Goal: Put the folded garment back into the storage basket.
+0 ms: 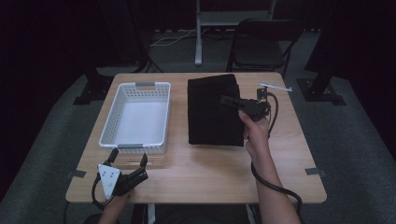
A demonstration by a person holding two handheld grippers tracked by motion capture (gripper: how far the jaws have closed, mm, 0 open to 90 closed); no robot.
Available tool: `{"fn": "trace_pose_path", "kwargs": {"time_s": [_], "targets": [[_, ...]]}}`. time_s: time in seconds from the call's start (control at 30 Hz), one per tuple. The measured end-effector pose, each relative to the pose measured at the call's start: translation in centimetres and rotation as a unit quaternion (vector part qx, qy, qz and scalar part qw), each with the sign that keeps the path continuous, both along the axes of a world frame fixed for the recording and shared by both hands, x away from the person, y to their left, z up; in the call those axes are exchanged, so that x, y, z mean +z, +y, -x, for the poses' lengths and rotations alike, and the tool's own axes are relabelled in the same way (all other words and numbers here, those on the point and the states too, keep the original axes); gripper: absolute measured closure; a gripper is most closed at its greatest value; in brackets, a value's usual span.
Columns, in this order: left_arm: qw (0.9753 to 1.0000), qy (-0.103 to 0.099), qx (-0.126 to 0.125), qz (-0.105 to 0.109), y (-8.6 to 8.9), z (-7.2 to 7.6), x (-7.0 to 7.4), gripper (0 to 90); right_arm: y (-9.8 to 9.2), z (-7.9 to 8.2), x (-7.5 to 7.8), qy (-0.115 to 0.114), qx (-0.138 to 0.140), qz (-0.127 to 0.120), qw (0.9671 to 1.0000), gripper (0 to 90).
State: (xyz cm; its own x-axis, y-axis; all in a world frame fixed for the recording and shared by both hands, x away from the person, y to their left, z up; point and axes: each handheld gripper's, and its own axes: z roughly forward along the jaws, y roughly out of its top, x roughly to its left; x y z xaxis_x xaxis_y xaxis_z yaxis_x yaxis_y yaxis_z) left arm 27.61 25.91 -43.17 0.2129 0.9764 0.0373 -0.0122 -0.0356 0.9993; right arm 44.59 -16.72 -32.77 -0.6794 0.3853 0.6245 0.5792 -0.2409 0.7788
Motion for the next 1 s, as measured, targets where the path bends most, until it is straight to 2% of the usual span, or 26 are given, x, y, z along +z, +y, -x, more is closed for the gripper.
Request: {"fn": "trace_pose_path", "kwargs": {"time_s": [0.27,0.47,0.73,1.0], "targets": [[1.0,0.0,0.0,0.0,0.0,0.0,0.0,3.4,1.7,-0.2,0.5,-0.005,0.009,-0.014,0.9998,60.0],[1.0,0.0,0.0,0.0,0.0,0.0,0.0,3.4,3.0,-0.4,1.0,-0.012,0.018,-0.014,0.9997,60.0],[1.0,0.0,0.0,0.0,0.0,0.0,0.0,3.4,4.2,-0.8,0.9,-0.009,0.023,-0.03,0.9993,59.9],[1.0,-0.001,-0.001,0.0,0.0,0.0,0.0,3.4,6.1,-1.1,1.8,-0.016,0.026,-0.032,0.999,59.9]]}}
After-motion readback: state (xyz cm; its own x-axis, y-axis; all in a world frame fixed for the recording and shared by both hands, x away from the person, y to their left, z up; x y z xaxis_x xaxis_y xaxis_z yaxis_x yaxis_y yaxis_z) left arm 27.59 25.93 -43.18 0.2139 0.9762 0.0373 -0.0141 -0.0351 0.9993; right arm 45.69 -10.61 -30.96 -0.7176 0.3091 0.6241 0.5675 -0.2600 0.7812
